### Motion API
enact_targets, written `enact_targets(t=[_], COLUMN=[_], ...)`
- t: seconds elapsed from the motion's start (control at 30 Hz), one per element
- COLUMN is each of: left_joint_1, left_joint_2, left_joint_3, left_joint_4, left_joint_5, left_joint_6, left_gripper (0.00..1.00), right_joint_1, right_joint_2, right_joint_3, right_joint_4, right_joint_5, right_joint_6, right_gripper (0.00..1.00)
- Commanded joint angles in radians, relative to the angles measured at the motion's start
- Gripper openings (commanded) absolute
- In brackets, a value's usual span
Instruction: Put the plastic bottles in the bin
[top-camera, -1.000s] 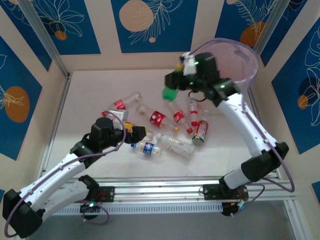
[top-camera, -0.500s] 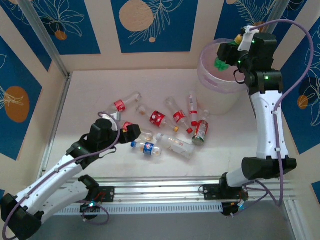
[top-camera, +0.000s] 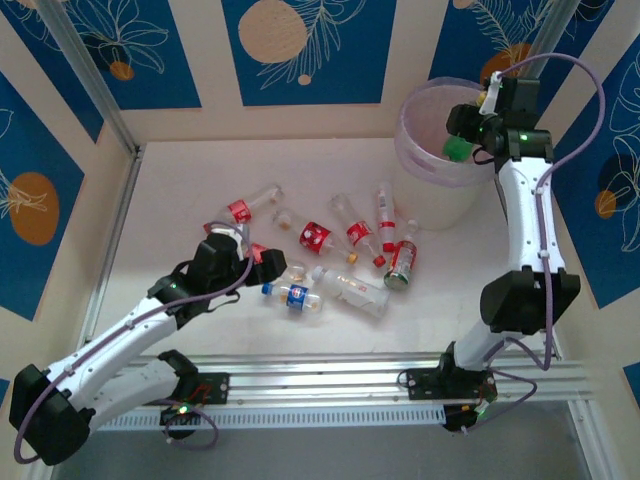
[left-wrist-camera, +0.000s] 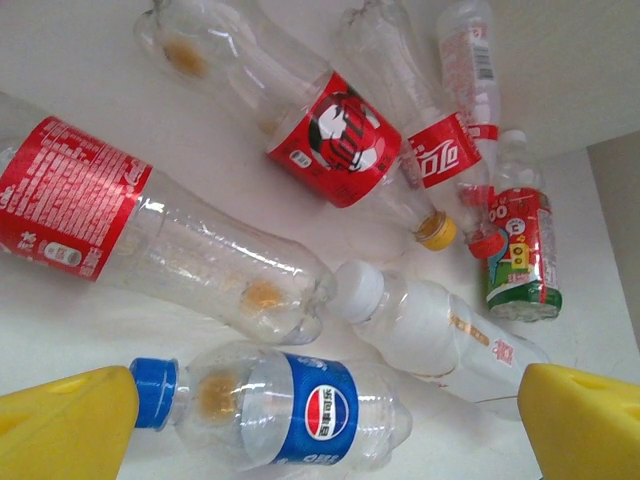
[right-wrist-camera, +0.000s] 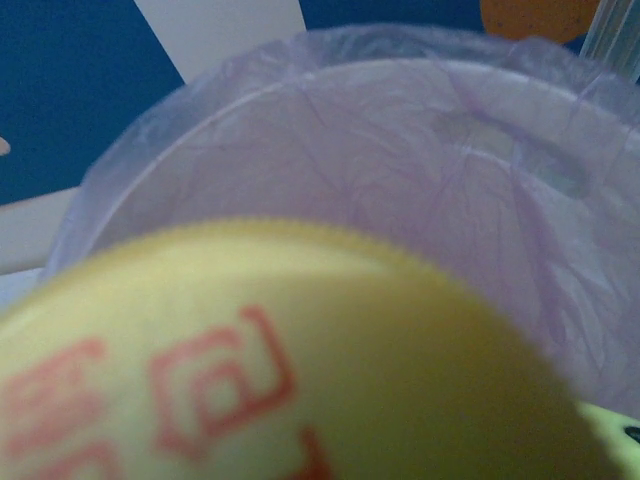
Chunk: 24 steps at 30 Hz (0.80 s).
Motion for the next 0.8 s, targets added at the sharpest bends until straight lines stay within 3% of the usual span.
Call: enact_targets(t=[0.0,0.33,0.6,0.77], left_joint_1=[-0.004,-0.004,-0.003,-0.004], left_joint_2=[-0.013,-0.052,0.014,0.028], left_joint_3=[0.004,-0.018,0.033,0.024], left_joint_4=[0.044,-0.001,-0.008,0.001], left_joint_5=[-0.008,-0.068,-0.060,-0.057], left_joint_6=[-0.017,-0.023,0.021,0.006], left_gripper=[0.97,0.97,0.97,0.97], right_joint_1=[-0.004,0.015,0.007,0.004], right_joint_2=[0.044,0.174,0.244,0.277], right_joint_3=[-0.001,0.033,0.056,0.065], right_joint_4=[0.031,0.023,-0.015,-0.022], right_joint_5=[0.012,0.033,0.022,0.007], right_joint_6=[-0.026,-0.041,-0.046,-0.058], right_gripper=[0.45,0.50,0.61,0.72])
